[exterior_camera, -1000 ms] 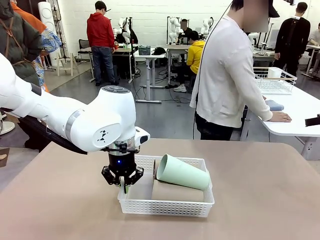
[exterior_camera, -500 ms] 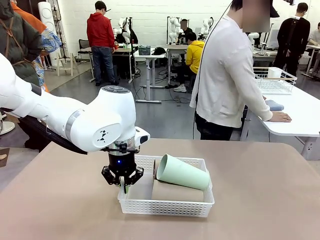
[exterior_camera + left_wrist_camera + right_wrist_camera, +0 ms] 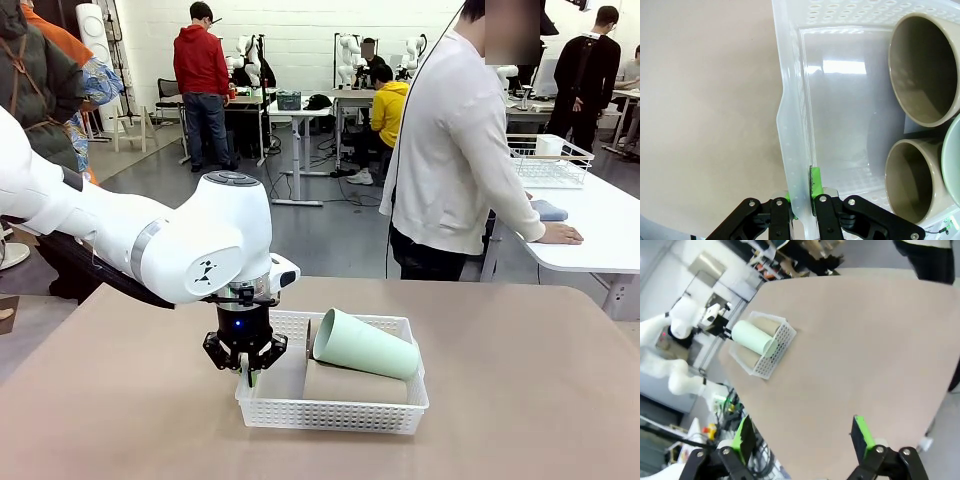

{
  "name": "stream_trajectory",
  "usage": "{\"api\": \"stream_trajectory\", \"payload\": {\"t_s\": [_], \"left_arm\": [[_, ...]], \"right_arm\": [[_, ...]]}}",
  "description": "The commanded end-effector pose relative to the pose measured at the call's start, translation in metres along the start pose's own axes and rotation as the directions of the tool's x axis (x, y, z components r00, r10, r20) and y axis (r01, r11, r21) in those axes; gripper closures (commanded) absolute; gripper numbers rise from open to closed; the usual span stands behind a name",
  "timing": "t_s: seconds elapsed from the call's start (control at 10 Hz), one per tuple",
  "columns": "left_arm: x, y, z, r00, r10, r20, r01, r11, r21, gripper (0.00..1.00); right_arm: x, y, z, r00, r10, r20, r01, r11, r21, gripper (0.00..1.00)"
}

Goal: Clean and organize the cups into the basket.
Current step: Move the Organizing basket back to the left side of the table.

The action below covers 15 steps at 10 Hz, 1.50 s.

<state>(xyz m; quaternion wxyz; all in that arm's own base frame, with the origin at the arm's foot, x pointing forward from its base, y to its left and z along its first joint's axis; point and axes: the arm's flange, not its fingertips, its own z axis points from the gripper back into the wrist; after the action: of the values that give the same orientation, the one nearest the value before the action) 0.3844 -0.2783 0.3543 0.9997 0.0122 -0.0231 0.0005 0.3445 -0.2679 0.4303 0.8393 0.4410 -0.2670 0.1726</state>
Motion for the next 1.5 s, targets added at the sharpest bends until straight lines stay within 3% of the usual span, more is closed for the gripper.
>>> {"api": "stream_trajectory", "payload": {"t_s": [0.0, 0.2, 0.3, 0.5, 0.8, 0.9, 1.0, 1.4], "left_arm": [[-0.001, -0.001, 0.002, 1.000, 0.004, 0.008, -0.004, 1.000, 0.002, 1.00], [-0.001, -0.001, 0.002, 1.000, 0.004, 0.008, -0.004, 1.000, 0.002, 1.00], [-0.001, -0.001, 0.002, 1.000, 0.004, 0.008, -0.004, 1.000, 0.002, 1.00], [-0.001, -0.001, 0.002, 1.000, 0.004, 0.008, -0.004, 1.000, 0.002, 1.00], [-0.001, -0.001, 0.002, 1.000, 0.004, 0.008, -0.004, 1.000, 0.002, 1.00], [-0.001, -0.001, 0.002, 1.000, 0.004, 0.008, -0.004, 1.000, 0.002, 1.00], [-0.001, -0.001, 0.002, 1.000, 0.004, 0.008, -0.004, 1.000, 0.002, 1.00], [-0.001, -0.001, 0.002, 1.000, 0.004, 0.008, -0.004, 1.000, 0.002, 1.00]], "right_arm": [[-0.018, 0.008, 0.006, 0.992, -0.106, 0.071, 0.106, 0.994, 0.011, 0.00], [-0.032, -0.002, 0.022, 0.977, -0.184, 0.110, 0.161, 0.969, 0.186, 0.00], [-0.036, -0.009, 0.026, 0.967, -0.230, 0.108, 0.204, 0.957, 0.205, 0.00], [-0.033, -0.023, 0.038, 0.949, -0.314, 0.000, 0.296, 0.893, 0.340, 0.00], [-0.025, -0.040, 0.049, 0.920, -0.383, -0.080, 0.378, 0.816, 0.437, 0.00], [-0.023, -0.042, 0.051, 0.922, -0.378, -0.086, 0.375, 0.814, 0.445, 0.00], [-0.036, -0.030, 0.032, 0.937, -0.341, -0.076, 0.341, 0.846, 0.409, 0.00], [-0.036, -0.030, 0.032, 0.937, -0.341, -0.076, 0.341, 0.846, 0.409, 0.00]]}}
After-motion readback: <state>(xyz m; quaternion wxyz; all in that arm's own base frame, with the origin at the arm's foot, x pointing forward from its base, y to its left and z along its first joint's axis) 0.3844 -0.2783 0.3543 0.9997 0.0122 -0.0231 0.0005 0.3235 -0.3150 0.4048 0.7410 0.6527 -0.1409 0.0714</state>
